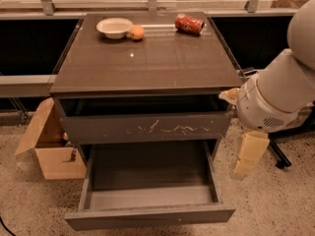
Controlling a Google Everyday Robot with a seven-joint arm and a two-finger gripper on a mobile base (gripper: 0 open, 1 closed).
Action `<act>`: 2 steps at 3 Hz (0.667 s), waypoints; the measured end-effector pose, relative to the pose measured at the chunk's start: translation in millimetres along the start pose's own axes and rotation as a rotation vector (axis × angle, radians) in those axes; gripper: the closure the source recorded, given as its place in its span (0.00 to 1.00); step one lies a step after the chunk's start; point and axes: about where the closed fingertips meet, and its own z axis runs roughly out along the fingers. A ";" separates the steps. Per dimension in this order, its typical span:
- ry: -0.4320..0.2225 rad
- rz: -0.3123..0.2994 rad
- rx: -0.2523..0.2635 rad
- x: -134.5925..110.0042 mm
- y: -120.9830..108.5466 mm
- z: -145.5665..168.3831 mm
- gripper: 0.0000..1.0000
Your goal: Close middle drawer
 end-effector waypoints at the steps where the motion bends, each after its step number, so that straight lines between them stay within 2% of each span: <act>1: -0.014 -0.035 -0.061 6.3 23.0 46.9 0.00; 2: -0.050 -0.071 -0.169 14.8 59.2 109.2 0.00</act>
Offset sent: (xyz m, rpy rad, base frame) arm -0.0624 0.0340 -0.2007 0.0875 0.2526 0.2085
